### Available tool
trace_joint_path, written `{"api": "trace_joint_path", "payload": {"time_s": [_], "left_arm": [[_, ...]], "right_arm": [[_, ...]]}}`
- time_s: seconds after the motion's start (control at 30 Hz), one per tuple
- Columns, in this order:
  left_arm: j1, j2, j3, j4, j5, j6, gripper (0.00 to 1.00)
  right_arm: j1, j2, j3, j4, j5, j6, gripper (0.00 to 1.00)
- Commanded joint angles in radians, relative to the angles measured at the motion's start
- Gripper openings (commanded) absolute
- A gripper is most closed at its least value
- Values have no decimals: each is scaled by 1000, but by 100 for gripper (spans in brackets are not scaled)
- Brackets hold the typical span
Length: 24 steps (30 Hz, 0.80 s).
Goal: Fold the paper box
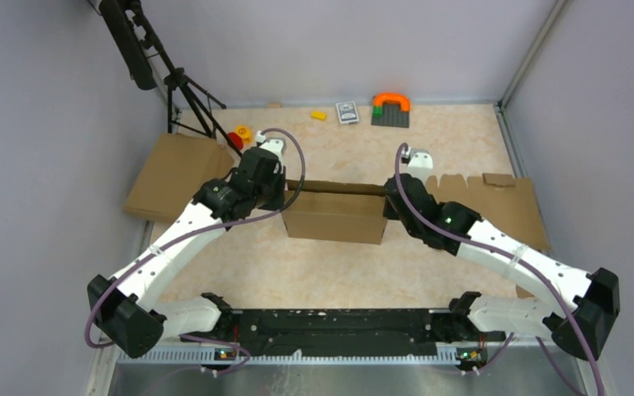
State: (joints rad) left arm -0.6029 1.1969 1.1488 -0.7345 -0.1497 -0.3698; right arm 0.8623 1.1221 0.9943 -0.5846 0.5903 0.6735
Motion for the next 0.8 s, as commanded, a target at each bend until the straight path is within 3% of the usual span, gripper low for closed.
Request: {"api": "trace_joint_path", "payload": {"time_s": [0.0, 0.17, 0.33, 0.77], "left_arm": [[-5, 20, -19, 12, 18, -18, 0], [-5, 24, -15, 13, 19, -19, 0], [-7, 28, -12, 12, 19, -17, 0], [-6, 27, -2, 6, 14, -14, 0]], "right_arm": [[12, -49, -78, 58, 23, 24, 0], [12, -52, -97, 62, 29, 18, 0], [12, -49, -50, 24, 32, -6, 19], [9, -30, 90, -76, 35, -37, 31]]}}
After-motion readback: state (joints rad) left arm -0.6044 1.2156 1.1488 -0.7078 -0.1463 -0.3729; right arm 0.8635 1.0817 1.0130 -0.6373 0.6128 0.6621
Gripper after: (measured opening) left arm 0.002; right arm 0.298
